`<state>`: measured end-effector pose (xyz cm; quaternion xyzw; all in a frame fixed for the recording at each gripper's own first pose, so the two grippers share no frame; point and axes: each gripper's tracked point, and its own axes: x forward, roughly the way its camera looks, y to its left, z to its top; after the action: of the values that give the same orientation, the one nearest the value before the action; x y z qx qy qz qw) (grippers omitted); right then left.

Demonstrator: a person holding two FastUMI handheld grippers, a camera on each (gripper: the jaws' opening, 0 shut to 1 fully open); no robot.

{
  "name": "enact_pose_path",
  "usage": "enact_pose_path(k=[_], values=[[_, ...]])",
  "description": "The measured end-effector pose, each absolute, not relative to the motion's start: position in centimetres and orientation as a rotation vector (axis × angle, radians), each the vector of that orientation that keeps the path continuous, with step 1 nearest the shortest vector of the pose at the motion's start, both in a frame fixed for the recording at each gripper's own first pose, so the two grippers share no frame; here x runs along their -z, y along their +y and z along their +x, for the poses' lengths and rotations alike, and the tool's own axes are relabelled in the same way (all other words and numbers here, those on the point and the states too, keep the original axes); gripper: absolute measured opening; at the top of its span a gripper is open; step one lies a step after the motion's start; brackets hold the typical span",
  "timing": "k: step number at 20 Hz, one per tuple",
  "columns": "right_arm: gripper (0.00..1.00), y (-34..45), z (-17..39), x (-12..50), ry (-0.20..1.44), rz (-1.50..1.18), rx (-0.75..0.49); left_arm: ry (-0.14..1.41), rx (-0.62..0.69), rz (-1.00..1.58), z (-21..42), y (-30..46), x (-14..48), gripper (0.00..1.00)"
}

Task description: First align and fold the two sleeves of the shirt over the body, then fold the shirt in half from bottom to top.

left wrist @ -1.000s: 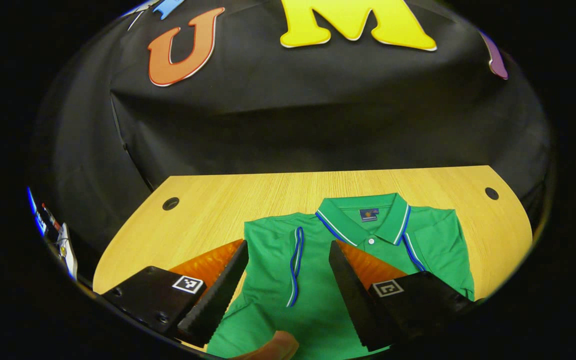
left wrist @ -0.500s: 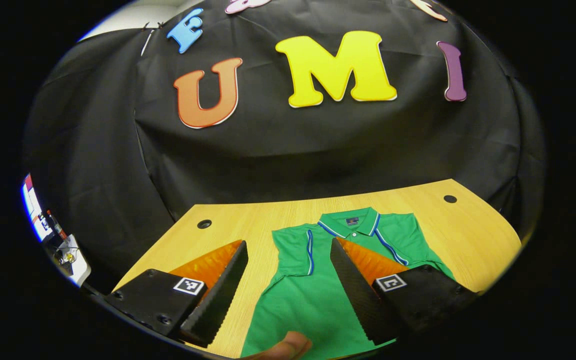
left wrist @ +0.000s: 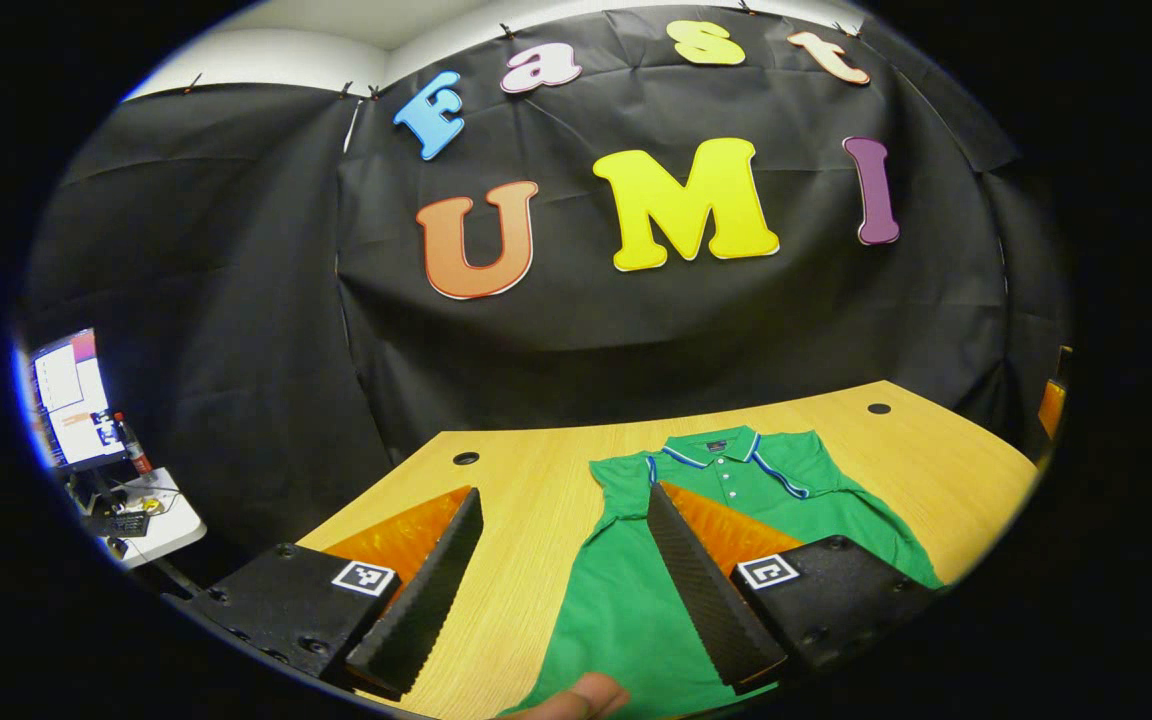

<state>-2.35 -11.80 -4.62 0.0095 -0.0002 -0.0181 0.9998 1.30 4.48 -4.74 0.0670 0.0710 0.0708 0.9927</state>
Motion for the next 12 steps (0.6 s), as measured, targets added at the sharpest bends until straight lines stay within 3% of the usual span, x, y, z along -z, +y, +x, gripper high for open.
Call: enact_pose_path(k=[8, 12], values=[[0.96, -9.4, -6.2, 15.6, 0.180, 0.021, 0.020, 0.163, -0.107, 0.080, -3.6, 5.8, 13.6, 1.00], [0.96, -8.4, -7.7, 21.9, 0.295, 0.073, 0.014, 0.270, -0.111, 0.103, -5.3, 6.7, 20.5, 1.00]])
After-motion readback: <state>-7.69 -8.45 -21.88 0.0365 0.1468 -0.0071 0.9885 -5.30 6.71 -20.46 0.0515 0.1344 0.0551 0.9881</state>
